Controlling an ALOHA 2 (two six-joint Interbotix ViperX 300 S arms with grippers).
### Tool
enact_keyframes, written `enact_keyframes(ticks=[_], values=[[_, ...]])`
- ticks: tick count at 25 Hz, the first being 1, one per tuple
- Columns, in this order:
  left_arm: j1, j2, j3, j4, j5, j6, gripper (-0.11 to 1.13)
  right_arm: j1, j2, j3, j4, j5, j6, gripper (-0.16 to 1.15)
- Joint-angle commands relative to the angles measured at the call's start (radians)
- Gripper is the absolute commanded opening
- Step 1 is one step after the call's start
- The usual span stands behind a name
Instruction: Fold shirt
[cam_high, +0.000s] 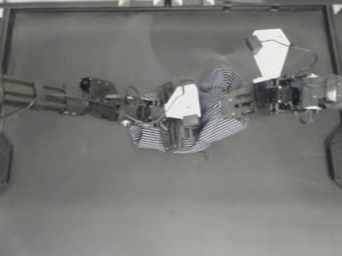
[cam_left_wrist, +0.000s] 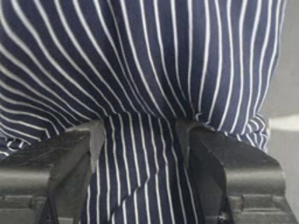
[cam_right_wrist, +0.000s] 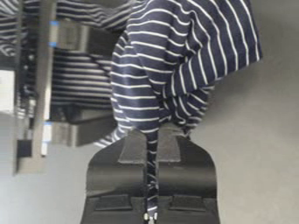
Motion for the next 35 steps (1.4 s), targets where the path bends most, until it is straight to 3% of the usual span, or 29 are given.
enact_keyframes(ticks=[1,23,28,35], values=[[-0.005,-0.034,-0.035,-0.002,-0.005,-0.002,0.87,0.000,-0.035,-0.014,-0.006,-0.002,-0.002,0.04],[-0.003,-0.290,-0.032,0.041,0.235,0.008,0.88,-0.003,-0.077,0.044,-0.012,-0.011,-0.002,0.04],[-0.015,-0.376,0.032,0.038,0.293,0.006,0.88,-0.003,-0.077,0.043,-0.012,-0.011,-0.003,0.04],[-0.021,-0.420,0.169,-0.008,0.261,0.005,0.88,-0.003,-0.077,0.026,-0.009,-0.006,-0.003,0.04]])
